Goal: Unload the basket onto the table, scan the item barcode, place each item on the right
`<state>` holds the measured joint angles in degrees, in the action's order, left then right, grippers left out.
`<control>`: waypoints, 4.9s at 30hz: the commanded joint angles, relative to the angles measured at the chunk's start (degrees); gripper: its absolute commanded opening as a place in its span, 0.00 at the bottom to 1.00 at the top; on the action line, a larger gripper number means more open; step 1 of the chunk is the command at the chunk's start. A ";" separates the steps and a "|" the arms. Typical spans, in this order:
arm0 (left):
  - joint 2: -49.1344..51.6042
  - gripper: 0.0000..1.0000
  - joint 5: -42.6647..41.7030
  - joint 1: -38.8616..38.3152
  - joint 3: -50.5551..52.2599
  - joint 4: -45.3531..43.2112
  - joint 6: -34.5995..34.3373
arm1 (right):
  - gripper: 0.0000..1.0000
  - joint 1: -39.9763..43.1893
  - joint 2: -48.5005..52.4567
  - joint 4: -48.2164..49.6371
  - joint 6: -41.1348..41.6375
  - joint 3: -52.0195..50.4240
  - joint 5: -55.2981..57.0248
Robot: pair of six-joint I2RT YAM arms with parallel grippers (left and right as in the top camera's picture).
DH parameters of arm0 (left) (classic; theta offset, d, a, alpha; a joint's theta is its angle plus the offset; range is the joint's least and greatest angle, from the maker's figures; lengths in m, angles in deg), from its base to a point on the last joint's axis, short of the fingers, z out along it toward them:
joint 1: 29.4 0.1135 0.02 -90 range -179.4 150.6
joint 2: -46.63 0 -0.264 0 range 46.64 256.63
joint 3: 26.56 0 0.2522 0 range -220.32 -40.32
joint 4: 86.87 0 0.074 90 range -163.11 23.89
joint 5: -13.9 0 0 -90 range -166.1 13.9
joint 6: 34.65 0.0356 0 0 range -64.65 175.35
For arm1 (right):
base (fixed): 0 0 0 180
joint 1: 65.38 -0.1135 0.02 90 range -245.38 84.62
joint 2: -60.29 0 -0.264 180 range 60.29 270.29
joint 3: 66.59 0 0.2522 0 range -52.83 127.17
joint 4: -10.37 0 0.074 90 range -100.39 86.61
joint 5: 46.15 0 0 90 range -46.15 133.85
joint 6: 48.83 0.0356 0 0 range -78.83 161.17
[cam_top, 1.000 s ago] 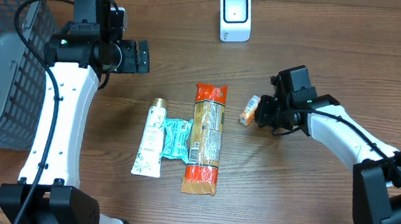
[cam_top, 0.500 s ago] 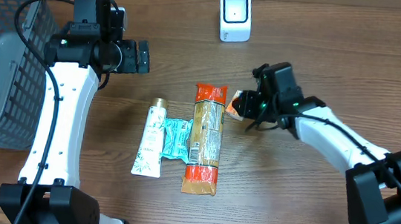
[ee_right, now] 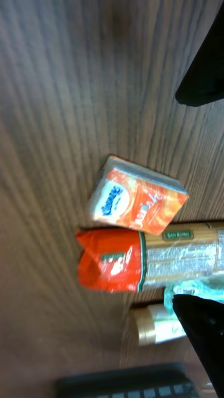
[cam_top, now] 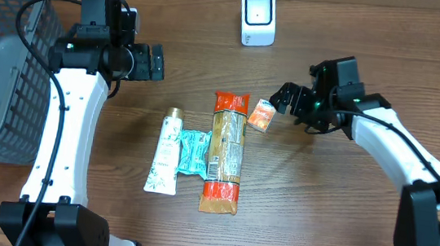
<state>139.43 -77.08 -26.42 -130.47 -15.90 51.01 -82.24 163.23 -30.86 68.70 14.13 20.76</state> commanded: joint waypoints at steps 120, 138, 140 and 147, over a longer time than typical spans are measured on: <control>-0.26 1.00 0.33 -0.76 -0.66 -0.22 -0.79 | 0.04 23.30 -26.38 -34.88 -35.01 3.80 -66.86; -0.26 1.00 0.33 -0.76 -0.66 -0.24 -0.79 | 0.04 23.28 -26.29 -31.50 -36.46 -0.26 -30.51; -0.26 1.00 0.33 -0.76 -0.66 -0.22 -0.79 | 0.04 23.28 -26.29 -30.64 -34.49 -1.03 -27.36; -0.26 1.00 0.33 -0.76 -0.66 -0.22 -0.79 | 0.04 21.42 -26.32 -26.58 -23.37 0.94 -13.55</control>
<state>139.43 -77.08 -26.42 -130.47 -15.90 51.01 -59.29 137.43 -58.18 40.40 13.38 -0.07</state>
